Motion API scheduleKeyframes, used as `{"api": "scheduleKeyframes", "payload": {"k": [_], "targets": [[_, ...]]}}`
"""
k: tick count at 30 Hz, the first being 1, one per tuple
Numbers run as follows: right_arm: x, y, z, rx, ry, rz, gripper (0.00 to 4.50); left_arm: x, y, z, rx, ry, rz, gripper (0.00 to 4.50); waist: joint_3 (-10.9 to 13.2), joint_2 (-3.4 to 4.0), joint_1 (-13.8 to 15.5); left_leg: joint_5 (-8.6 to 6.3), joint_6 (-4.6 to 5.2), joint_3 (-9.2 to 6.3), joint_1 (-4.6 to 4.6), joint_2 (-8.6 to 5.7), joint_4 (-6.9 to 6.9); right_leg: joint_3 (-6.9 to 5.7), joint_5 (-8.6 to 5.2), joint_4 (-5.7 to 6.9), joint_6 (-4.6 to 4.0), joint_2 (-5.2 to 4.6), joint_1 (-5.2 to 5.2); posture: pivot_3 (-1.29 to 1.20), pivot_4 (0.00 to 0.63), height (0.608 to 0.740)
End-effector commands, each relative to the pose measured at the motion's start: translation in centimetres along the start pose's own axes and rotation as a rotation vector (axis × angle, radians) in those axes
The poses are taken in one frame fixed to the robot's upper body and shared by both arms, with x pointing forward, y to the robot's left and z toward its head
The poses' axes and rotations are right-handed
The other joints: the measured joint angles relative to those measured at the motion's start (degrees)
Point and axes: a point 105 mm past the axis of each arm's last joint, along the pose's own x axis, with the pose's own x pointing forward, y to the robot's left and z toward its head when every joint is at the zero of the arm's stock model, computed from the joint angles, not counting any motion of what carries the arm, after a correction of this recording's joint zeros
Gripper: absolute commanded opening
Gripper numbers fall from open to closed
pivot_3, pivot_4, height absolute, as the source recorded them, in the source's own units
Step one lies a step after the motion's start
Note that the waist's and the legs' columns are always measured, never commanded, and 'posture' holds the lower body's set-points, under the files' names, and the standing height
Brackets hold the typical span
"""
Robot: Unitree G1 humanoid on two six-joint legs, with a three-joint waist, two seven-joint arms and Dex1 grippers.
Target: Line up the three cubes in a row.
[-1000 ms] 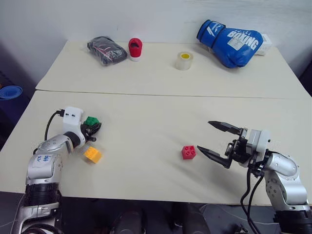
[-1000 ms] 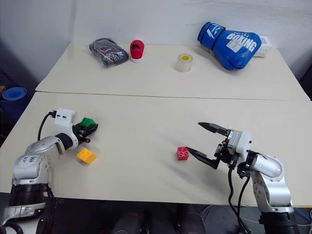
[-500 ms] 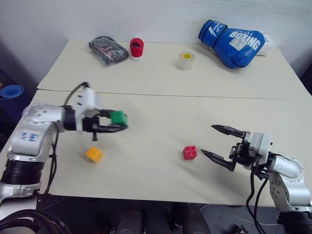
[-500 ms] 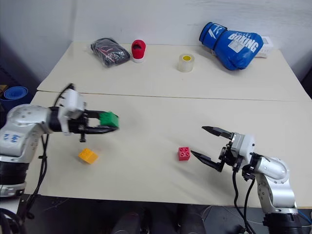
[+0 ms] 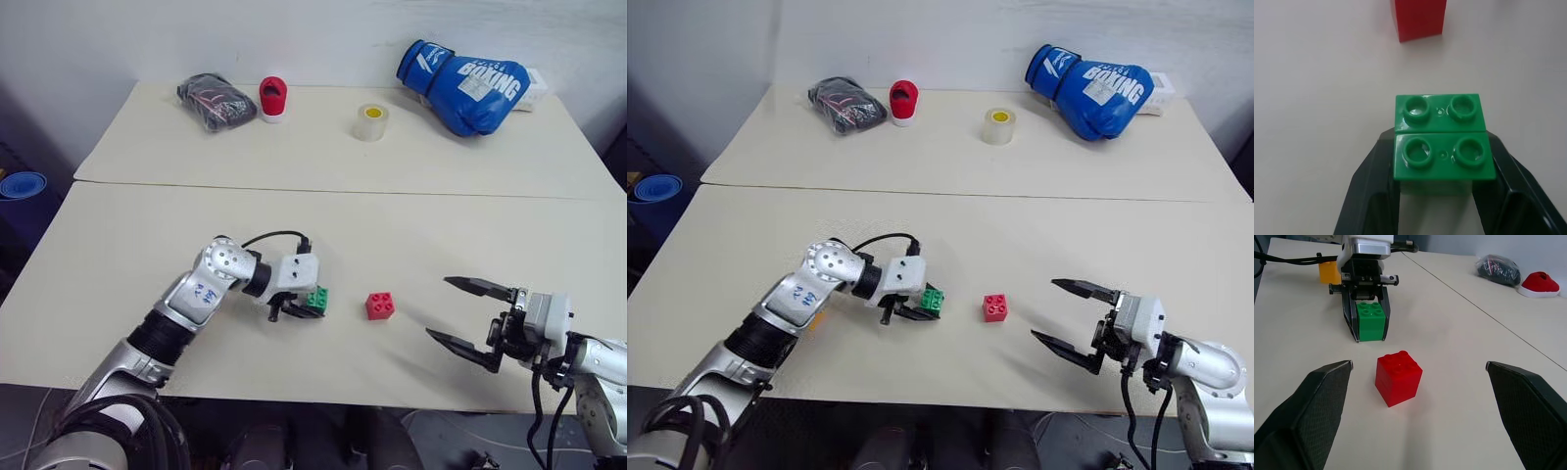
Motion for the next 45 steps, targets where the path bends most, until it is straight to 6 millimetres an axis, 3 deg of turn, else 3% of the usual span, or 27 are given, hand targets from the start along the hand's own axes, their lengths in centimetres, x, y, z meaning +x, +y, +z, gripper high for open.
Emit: {"api": "scheduleKeyframes", "payload": {"k": [1, 6, 13, 18, 22, 26, 27, 30, 35, 38, 41, 45], "targets": [[-0.4, -0.2, 1.1, -0.043, -0.028, -0.017, 4.5, -0.3, -0.5, -0.2, 0.022, 0.022, -0.035, 1.52, 0.0, 0.0, 0.0, 0.0, 0.0, 0.0, 0.0, 0.0, 0.01, 0.0, 0.0, 0.0, 0.0, -0.01, 0.0, 0.0, 0.15, 0.74], [-0.5, -0.2, 1.0, -0.043, -0.026, -0.021, 4.5, -0.1, -0.3, -0.6, 0.001, 0.03, -0.016, 1.52, 0.0, 0.0, 0.0, 0.0, -0.01, -0.03, 0.01, 0.02, 0.04, 0.0, 0.0, 0.01, 0.0, -0.04, 0.01, 0.0, 0.15, 0.74], [-0.5, -0.5, 0.7, -0.04, -0.022, -0.01, 4.5, -1.2, -0.3, 1.4, 0.066, -0.033, -0.008, 3.66, 0.0, 0.0, -0.1, 0.0, -0.01, -0.04, 0.0, 0.02, 0.07, -0.01, 0.0, 0.03, 0.0, -0.05, 0.02, 0.0, 0.15, 0.74], [-0.3, -1.0, 0.4, -0.041, -0.023, 0.0, 4.5, -2.8, 0.0, 4.0, 0.129, -0.1, 0.013, 3.66, 0.0, 0.0, 0.0, -0.01, 0.01, -0.08, -0.03, 0.02, 0.14, -0.03, 0.0, 0.04, 0.0, -0.07, 0.03, 0.0, 0.15, 0.74], [0.0, -1.3, 0.3, -0.043, -0.03, 0.032, 4.5, -6.2, 1.5, 6.3, 0.155, -0.158, 0.106, 3.66, 0.0, 0.0, -0.1, -0.01, 0.0, -0.12, -0.04, 0.02, 0.16, -0.07, 0.0, 0.05, 0.0, -0.07, 0.03, 0.0, 0.15, 0.74], [0.5, -1.5, 0.8, -0.058, -0.064, 0.059, 4.5, -10.6, 2.1, 6.1, 0.194, -0.257, 0.219, 3.66, 0.0, 0.02, -0.4, -0.01, 0.0, -0.11, -0.03, 0.03, 0.15, -0.07, 0.0, 0.08, 0.0, -0.07, 0.03, 0.0, 0.15, 0.74], [0.8, -1.4, 1.0, -0.05, -0.076, 0.074, 4.5, -12.3, 2.2, 5.7, 0.207, -0.305, 0.269, 3.66, 0.0, 0.02, -0.5, -0.02, -0.02, -0.08, -0.02, 0.07, 0.15, -0.04, 0.0, 0.07, 0.0, -0.08, 0.02, 0.0, 0.15, 0.74], [1.6, -0.5, 1.4, -0.043, -0.103, 0.125, 4.5, -16.5, 1.0, 2.1, 0.117, -0.32, 0.36, 4.47, 0.0, 0.03, -1.2, -0.03, -0.1, -0.07, 0.01, 0.2, 0.15, -0.07, -0.03, 0.08, -0.06, -0.12, 0.02, 0.0, 0.15, 0.74], [2.8, 0.9, 1.8, -0.039, -0.128, 0.185, 4.5, -22.3, -0.4, -3.8, -0.128, -0.262, 0.642, 4.47, 0.0, 0.02, -1.3, -0.09, -0.21, -0.11, 0.0, 0.29, 0.17, -0.18, -0.07, 0.07, -0.12, -0.08, 0.03, 0.0, 0.15, 0.74], [3.9, 1.9, 2.4, -0.046, -0.169, 0.217, 4.5, -26.0, -3.4, -8.7, -0.307, -0.184, 0.817, 4.47, 0.0, 0.02, -1.5, -0.13, -0.21, -0.18, 0.01, 0.26, 0.17, -0.18, -0.07, 0.05, -0.12, -0.19, 0.05, 0.0, 0.15, 0.74], [4.4, 2.3, 2.5, -0.058, -0.184, 0.226, 4.5, -27.6, -7.9, -12.1, -0.445, -0.105, 0.896, 4.47, 0.0, 0.03, -1.9, -0.19, -0.24, -0.16, 0.0, 0.29, 0.11, -0.21, -0.08, 0.01, -0.14, -0.22, 0.0, 0.0, 0.15, 0.74], [4.4, 2.2, 2.5, -0.088, -0.193, 0.223, 4.5, -28.0, -11.9, -13.4, -0.46, -0.055, 0.978, 4.47, 0.0, -0.04, -1.5, -0.34, -0.21, -0.08, 0.0, 0.32, 0.12, -0.17, -0.09, -0.09, -0.15, -0.26, -0.01, 0.0, 0.15, 0.74]]}}
